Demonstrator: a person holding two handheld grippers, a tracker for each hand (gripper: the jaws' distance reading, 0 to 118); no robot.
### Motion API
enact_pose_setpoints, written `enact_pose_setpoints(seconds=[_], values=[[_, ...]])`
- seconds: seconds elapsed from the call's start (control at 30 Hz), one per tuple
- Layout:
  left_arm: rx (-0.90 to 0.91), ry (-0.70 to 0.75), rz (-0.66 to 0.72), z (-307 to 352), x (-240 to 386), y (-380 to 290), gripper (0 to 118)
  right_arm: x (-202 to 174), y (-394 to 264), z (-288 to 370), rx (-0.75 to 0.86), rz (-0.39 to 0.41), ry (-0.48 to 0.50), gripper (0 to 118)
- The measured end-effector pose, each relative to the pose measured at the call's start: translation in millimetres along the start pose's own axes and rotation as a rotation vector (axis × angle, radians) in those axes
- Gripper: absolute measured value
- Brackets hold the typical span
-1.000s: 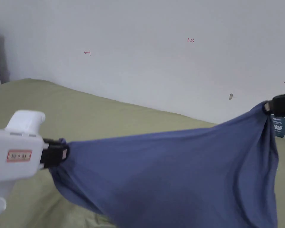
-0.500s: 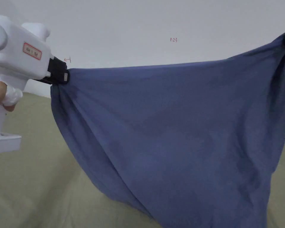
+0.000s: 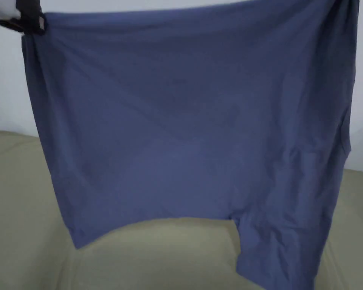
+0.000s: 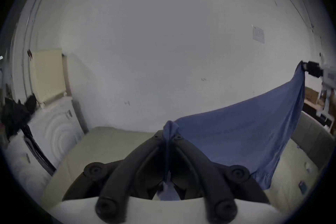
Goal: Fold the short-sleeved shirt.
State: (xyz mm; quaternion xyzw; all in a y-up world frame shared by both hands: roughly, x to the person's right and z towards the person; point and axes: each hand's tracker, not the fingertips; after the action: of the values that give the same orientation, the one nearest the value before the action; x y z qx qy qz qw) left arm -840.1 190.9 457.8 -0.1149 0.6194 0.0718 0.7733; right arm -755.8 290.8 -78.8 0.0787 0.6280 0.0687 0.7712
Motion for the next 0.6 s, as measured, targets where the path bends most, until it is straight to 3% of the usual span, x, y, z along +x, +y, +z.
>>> enact_pose_setpoints(seconds=[0.2, 0.3, 0.43, 0.6], values=[[0.087, 0.051, 0.001, 6.1, -6.8, 35.2, 6, 8.1, 32.5, 2.5, 0.087, -0.019, 0.012, 0], [0.107, 0.048, 0.018, 7.8, -5.7, 39.2, 6, 4.7, 35.0, 4.3, 0.05, -0.026, 0.006, 0], [0.084, 0.027, 0.031, 6.1, -4.2, 22.3, 6, 3.1, 9.7, 13.8, 0.033, -0.031, 0.041, 0], [0.039, 0.007, -0.025, 5.0, -3.6, -20.7, 6, 8.6, -34.7, 27.9, -0.034, -0.099, 0.086, 0]])
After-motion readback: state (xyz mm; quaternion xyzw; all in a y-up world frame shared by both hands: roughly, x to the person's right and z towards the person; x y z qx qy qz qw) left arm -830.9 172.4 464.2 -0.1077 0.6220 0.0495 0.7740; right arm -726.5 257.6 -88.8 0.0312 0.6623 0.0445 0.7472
